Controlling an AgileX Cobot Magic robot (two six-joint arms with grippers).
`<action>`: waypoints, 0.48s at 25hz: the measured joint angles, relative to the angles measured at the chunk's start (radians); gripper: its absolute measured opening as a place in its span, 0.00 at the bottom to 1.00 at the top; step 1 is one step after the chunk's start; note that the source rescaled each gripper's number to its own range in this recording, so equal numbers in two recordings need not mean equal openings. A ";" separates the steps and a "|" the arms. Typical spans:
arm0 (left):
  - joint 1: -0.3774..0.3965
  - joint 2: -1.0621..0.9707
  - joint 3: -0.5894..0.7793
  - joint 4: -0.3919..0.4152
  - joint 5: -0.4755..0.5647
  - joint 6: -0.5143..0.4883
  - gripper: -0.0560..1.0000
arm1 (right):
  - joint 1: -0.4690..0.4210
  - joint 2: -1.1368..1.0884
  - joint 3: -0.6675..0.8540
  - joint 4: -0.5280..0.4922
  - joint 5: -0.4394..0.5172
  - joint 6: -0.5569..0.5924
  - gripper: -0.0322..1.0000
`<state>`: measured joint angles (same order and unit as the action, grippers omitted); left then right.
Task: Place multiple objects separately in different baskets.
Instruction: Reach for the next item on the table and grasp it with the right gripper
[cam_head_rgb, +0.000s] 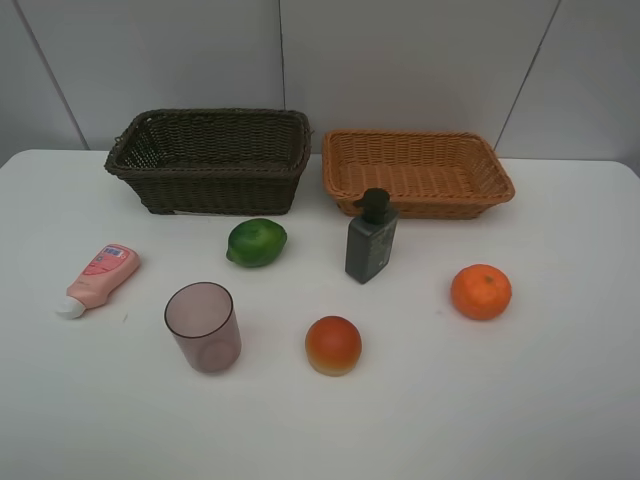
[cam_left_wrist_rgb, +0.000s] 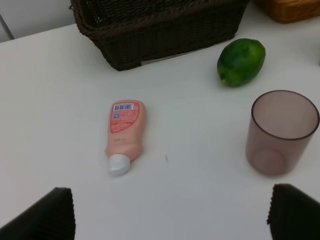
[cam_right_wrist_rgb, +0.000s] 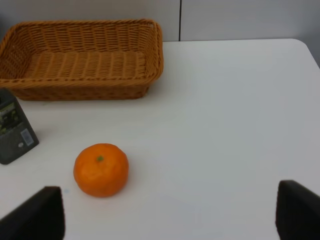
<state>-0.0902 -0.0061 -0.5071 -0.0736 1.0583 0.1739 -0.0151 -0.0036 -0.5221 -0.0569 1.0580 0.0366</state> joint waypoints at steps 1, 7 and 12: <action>0.000 0.000 0.000 0.000 0.000 0.000 1.00 | 0.000 0.000 0.000 0.000 0.000 0.000 0.85; 0.000 0.000 0.000 0.000 0.000 0.000 1.00 | 0.000 0.121 -0.037 0.049 0.003 0.000 0.85; 0.000 0.000 0.000 0.000 0.000 0.000 1.00 | 0.000 0.408 -0.149 0.073 -0.002 0.000 0.85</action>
<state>-0.0902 -0.0061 -0.5071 -0.0736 1.0583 0.1739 -0.0151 0.4048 -0.6716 0.0162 1.0560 0.0366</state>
